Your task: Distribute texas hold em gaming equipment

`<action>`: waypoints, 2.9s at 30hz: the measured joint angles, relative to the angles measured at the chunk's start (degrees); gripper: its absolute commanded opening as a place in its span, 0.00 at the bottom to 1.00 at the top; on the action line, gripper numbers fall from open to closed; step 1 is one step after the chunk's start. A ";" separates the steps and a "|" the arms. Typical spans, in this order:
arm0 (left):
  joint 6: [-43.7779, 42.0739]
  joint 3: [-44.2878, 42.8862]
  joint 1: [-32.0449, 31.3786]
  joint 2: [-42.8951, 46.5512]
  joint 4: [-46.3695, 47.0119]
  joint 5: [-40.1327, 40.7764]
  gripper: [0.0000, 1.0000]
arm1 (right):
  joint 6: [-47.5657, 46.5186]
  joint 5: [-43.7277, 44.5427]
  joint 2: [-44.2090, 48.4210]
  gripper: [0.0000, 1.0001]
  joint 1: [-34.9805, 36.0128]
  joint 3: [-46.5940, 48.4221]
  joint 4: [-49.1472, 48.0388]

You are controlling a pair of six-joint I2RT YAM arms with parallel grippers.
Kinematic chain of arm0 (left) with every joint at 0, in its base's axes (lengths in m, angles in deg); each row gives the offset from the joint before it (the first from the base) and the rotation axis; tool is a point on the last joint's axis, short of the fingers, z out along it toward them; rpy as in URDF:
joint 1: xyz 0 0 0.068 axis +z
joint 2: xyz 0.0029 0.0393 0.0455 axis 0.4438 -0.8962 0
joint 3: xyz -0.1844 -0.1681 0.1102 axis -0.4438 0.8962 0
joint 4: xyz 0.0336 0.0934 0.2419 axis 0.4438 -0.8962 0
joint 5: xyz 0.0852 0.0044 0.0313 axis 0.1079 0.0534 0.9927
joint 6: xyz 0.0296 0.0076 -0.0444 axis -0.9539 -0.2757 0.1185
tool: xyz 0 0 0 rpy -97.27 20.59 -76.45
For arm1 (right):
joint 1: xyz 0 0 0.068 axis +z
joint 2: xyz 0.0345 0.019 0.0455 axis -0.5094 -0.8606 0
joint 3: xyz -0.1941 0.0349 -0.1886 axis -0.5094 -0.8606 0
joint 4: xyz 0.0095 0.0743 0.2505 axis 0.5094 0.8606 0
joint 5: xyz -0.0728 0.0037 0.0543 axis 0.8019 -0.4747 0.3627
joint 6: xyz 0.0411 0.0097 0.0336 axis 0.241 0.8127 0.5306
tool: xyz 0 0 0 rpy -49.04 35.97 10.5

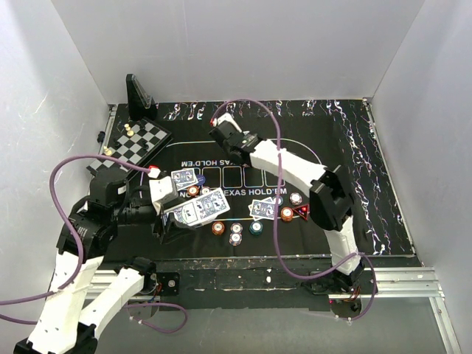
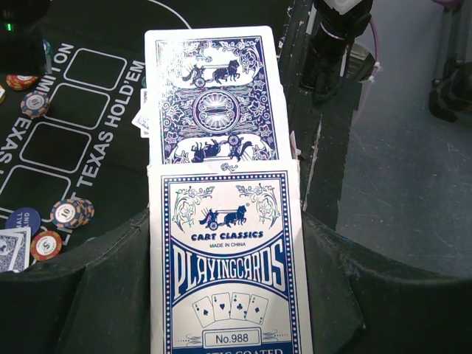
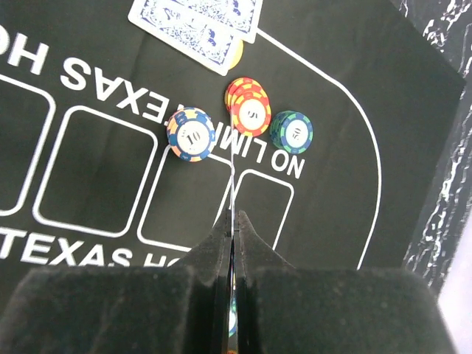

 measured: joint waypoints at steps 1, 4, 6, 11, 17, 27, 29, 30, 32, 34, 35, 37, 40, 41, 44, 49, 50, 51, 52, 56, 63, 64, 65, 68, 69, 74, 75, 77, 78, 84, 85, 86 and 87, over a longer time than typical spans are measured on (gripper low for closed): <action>0.00 -0.26 0.00 0.11 -0.52 0.00 0.00 | -0.61 1.64 -1.29 0.01 0.66 0.00 -0.35; -0.07 -0.98 0.00 0.15 -2.36 0.02 0.00 | -1.62 4.83 -5.14 0.01 2.27 0.02 -1.18; -0.20 -1.36 0.00 0.22 -3.58 0.02 0.00 | -1.62 5.46 -7.10 0.01 3.13 0.02 -1.16; -0.31 -2.38 0.00 0.90 -5.53 0.20 0.00 | -1.66 7.65 -10.71 0.01 5.81 0.76 -1.18; -0.31 -2.82 0.00 1.07 -5.81 0.17 0.00 | -1.46 10.12 -14.36 0.01 9.22 2.54 -1.22; -0.24 -2.78 0.00 1.09 -5.70 0.17 0.00 | 1.11 10.36 -16.24 0.03 10.95 3.72 -0.28; -0.20 -2.73 0.00 1.09 -5.51 0.17 0.00 | 2.05 9.38 -16.83 0.13 10.95 4.57 0.46; -0.20 -2.67 0.00 1.14 -5.27 0.17 0.00 | 2.73 8.76 -17.11 0.19 10.95 4.94 0.87; -0.17 -2.64 0.00 1.14 -5.05 0.20 0.00 | 3.85 7.10 -17.42 0.29 10.95 5.29 1.53; -0.17 -2.58 0.00 1.18 -4.81 0.20 0.00 | 4.76 5.22 -17.46 0.38 10.95 5.16 2.08; -0.17 -2.54 0.00 1.25 -4.79 0.20 0.00 | 5.27 4.15 -17.46 0.42 10.95 4.96 2.19; -0.20 -2.51 0.00 1.25 -4.76 0.17 0.00 | 6.14 2.69 -17.46 0.48 10.95 4.68 2.29; -0.20 -2.16 0.00 1.40 -4.46 0.20 0.00 | 7.34 0.79 -17.46 0.53 10.95 4.59 2.71; -0.20 -2.01 0.00 1.46 -4.44 0.20 0.00 | 7.63 0.63 -17.35 0.54 10.95 4.59 2.84; -0.20 -1.81 0.00 1.53 -4.33 0.20 0.00 | 8.37 -1.11 -16.57 0.55 10.88 4.55 3.32; -0.26 -1.79 0.00 1.62 -4.00 0.20 0.00 | 9.57 -4.44 -13.27 0.56 10.58 2.78 3.50; -0.31 -1.79 0.00 1.64 -4.00 0.17 0.00 | 9.99 -5.46 -12.04 0.55 10.49 1.75 3.28; -0.37 -1.79 0.00 1.68 -3.98 0.20 0.00 | 10.58 -6.86 -10.40 0.55 10.27 0.20 3.19; -0.42 -1.70 0.00 1.73 -3.91 0.17 0.00 | 10.93 -7.72 -9.27 0.54 9.97 -0.79 3.19; -0.44 -1.36 0.00 1.95 -3.61 0.17 0.00 | 13.25 -13.16 -3.74 0.48 6.43 -5.38 1.73; -0.68 -0.57 0.00 1.99 -3.28 0.15 0.00 | 16.61 -19.74 -1.95 0.38 -2.40 -6.60 -0.85; -0.70 -0.48 0.00 1.99 -3.15 0.15 0.00 | 16.90 -20.57 -2.14 0.37 -3.15 -6.60 -1.16; -0.74 -0.37 0.00 1.99 -3.06 0.13 0.00 | 17.11 -21.18 -2.40 0.36 -3.61 -6.60 -1.44; -0.85 0.02 0.00 1.92 -2.56 0.00 0.00 | 17.94 -23.34 -3.56 0.35 -4.04 -6.60 -1.97; -0.85 0.13 0.00 1.90 -2.36 -0.04 0.00 | 18.12 -24.02 -4.09 0.35 -4.07 -6.60 -2.16; -1.01 0.35 0.00 1.49 -1.57 -0.31 0.00 | 18.56 -26.97 -6.36 0.33 -4.35 -6.60 -3.54; -1.07 0.44 0.00 1.38 -1.44 -0.37 0.00 | 18.73 -27.54 -6.80 0.33 -4.39 -6.60 -3.72; -1.09 0.68 0.00 1.16 -1.03 -0.57 0.00 | 19.43 -28.46 -7.32 0.33 -4.61 -6.69 -4.15; -1.09 0.81 0.00 1.09 -0.87 -0.61 0.00 | 19.69 -28.98 -7.37 0.33 -4.74 -7.15 -4.68; -1.07 1.11 0.00 0.35 -0.44 -0.96 0.00 | 22.25 -31.54 -7.19 0.35 -5.60 -10.54 -7.82; -1.07 1.11 0.00 0.26 -0.31 -0.96 0.00 | 22.58 -31.91 -7.19 0.35 -5.64 -10.62 -8.22; -1.07 1.11 0.00 0.17 -0.20 -0.96 0.00 | 22.84 -32.39 -7.19 0.35 -5.79 -10.69 -8.46; -1.09 1.11 0.00 0.09 -0.15 -0.96 0.00 | 22.97 -32.61 -7.21 0.35 -5.88 -10.69 -8.59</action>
